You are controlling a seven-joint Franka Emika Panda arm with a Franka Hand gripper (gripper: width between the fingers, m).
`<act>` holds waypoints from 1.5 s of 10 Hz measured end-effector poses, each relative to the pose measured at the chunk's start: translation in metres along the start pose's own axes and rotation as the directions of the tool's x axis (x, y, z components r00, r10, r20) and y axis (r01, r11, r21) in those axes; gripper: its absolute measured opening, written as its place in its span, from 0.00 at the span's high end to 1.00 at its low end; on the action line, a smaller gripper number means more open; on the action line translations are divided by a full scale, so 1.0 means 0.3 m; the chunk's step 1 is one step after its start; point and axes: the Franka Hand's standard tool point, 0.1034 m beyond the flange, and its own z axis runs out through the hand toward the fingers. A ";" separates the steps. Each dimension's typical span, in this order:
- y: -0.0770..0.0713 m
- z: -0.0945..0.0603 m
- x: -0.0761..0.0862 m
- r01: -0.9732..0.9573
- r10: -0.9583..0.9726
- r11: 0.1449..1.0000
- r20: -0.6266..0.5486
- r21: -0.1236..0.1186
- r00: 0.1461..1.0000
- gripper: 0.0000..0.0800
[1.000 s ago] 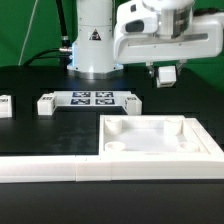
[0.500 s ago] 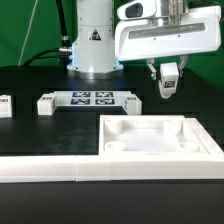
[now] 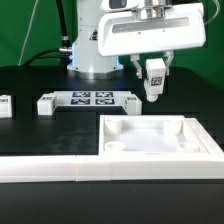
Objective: Assemble one leg
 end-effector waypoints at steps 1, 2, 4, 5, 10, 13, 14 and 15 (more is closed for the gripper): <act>0.000 0.000 0.000 0.000 0.000 1.000 0.000 0.000 1.000 0.64; -0.001 0.001 0.006 0.002 -0.002 1.000 0.004 0.001 1.000 0.64; -0.034 -0.002 0.165 0.007 -0.007 1.000 -0.017 0.021 1.000 0.64; -0.046 0.003 0.224 0.007 -0.007 1.000 -0.025 0.029 1.000 0.64; -0.060 0.023 0.296 0.006 -0.004 0.999 -0.042 0.039 0.999 0.64; -0.061 0.049 0.309 0.023 -0.020 0.999 -0.097 0.033 0.995 0.64; -0.062 0.050 0.356 0.042 -0.037 0.999 -0.195 0.023 0.980 0.64; -0.056 0.075 0.371 0.076 -0.072 0.997 -0.230 0.011 0.971 0.64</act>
Offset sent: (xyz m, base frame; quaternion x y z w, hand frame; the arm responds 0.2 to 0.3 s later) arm 0.0776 0.0136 0.0197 -0.0051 0.0100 -0.0282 0.9995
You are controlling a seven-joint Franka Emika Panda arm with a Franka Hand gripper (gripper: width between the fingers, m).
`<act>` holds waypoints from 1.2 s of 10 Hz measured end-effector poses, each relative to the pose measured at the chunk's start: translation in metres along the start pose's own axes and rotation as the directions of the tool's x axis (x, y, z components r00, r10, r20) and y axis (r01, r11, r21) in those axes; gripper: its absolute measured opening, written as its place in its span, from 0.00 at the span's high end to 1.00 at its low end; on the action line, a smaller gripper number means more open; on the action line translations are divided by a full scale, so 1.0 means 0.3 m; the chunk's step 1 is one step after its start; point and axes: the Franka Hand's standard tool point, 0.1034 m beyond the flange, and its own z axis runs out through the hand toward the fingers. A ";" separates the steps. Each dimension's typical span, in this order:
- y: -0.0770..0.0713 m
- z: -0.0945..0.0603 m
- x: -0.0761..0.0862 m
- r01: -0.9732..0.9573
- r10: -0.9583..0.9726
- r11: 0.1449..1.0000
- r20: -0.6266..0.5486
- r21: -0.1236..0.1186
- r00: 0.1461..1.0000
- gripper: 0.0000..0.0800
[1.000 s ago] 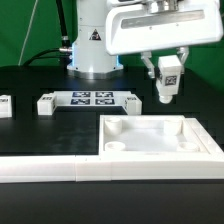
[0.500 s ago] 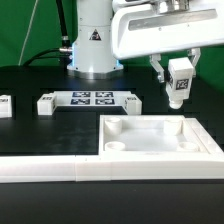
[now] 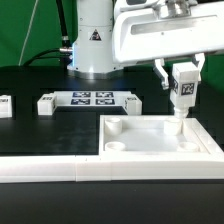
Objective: Assemble one leg
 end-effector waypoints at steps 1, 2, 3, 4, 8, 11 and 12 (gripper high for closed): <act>0.006 0.023 0.030 0.030 -0.030 1.000 0.000 0.002 1.000 0.64; 0.002 0.027 0.067 0.046 -0.046 0.999 -0.021 0.002 0.999 0.64; 0.008 0.028 0.059 0.045 -0.045 0.999 -0.046 -0.005 0.998 0.64; 0.007 0.029 0.055 0.045 -0.045 0.999 -0.040 -0.004 0.998 0.64; -0.007 0.055 0.072 0.047 -0.047 0.999 -0.044 0.001 0.998 0.64; 0.010 0.097 0.084 0.038 -0.038 0.999 -0.044 0.000 0.998 0.64; 0.018 0.114 0.071 0.034 -0.034 0.999 -0.037 -0.001 0.999 0.64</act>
Offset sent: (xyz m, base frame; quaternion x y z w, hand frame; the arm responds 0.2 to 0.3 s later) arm 0.0000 0.0000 0.0000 0.0000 0.0000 0.0000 1.0000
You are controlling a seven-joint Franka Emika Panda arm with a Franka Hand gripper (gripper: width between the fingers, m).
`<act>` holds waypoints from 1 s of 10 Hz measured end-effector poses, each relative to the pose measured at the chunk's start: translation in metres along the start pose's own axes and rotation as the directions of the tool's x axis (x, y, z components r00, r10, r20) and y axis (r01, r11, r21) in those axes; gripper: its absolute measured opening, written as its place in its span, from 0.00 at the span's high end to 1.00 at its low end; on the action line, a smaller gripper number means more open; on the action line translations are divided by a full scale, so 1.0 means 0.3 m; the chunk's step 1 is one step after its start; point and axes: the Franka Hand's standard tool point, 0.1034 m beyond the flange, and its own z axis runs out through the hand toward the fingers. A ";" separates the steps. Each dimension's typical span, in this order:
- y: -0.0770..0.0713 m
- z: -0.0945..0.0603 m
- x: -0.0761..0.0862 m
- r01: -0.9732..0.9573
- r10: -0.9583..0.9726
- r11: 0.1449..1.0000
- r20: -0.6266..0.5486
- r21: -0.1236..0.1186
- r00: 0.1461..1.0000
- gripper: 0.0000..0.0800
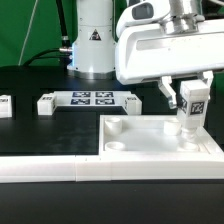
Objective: Assemble one leg
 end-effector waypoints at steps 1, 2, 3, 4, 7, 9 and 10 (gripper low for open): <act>0.001 0.012 -0.014 -0.001 0.001 1.000 0.003 -0.001 1.000 0.64; 0.002 0.015 -0.011 -0.001 0.001 1.000 -0.010 -0.003 1.000 0.64; 0.003 0.016 -0.009 -0.001 0.001 1.000 -0.018 -0.005 1.000 0.64; -0.001 0.016 -0.010 0.001 -0.001 1.000 -0.017 -0.004 1.000 0.64; -0.006 0.021 -0.008 0.003 -0.003 1.000 -0.031 -0.005 0.999 0.64; -0.003 0.035 -0.017 0.002 -0.002 1.000 -0.048 -0.010 0.999 0.64; -0.002 0.042 -0.027 0.001 -0.002 1.000 -0.043 -0.010 0.999 0.64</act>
Offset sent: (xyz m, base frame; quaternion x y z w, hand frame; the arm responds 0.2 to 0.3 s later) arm 0.0015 0.0036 -0.0056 0.0011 -0.0011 0.0036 1.0000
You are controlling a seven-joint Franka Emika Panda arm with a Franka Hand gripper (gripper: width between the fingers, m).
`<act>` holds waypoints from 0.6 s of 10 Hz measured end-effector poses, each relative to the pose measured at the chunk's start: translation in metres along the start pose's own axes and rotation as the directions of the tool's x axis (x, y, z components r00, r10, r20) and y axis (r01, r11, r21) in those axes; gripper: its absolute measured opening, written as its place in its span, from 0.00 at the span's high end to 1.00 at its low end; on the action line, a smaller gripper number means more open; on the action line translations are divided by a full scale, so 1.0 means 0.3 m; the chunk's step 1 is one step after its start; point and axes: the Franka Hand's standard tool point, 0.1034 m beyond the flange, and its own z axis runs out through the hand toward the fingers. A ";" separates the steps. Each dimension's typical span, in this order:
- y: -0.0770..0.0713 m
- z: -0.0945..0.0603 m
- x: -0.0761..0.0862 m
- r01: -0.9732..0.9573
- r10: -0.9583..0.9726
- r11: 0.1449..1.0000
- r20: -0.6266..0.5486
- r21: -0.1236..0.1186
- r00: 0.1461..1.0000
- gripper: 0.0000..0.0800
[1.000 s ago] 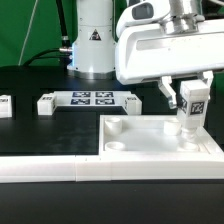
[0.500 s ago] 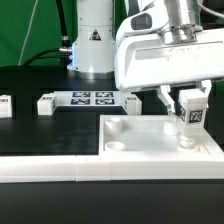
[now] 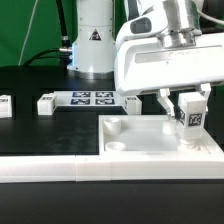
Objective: Assemble one leg
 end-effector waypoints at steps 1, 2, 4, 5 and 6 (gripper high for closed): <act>0.000 0.007 -0.008 0.000 0.000 1.000 0.002 0.000 1.000 0.64; 0.002 0.010 -0.010 -0.001 0.001 1.000 -0.006 -0.002 1.000 0.64; 0.004 0.021 -0.022 -0.001 0.001 1.000 -0.018 -0.006 1.000 0.64; 0.004 0.021 -0.023 -0.001 0.001 1.000 -0.022 -0.007 1.000 0.64; 0.004 0.021 -0.022 -0.001 0.001 1.000 -0.022 -0.007 1.000 0.63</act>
Offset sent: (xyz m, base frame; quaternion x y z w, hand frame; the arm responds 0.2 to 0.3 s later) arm -0.0072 0.0015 -0.0091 0.0026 0.0060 0.0066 1.0000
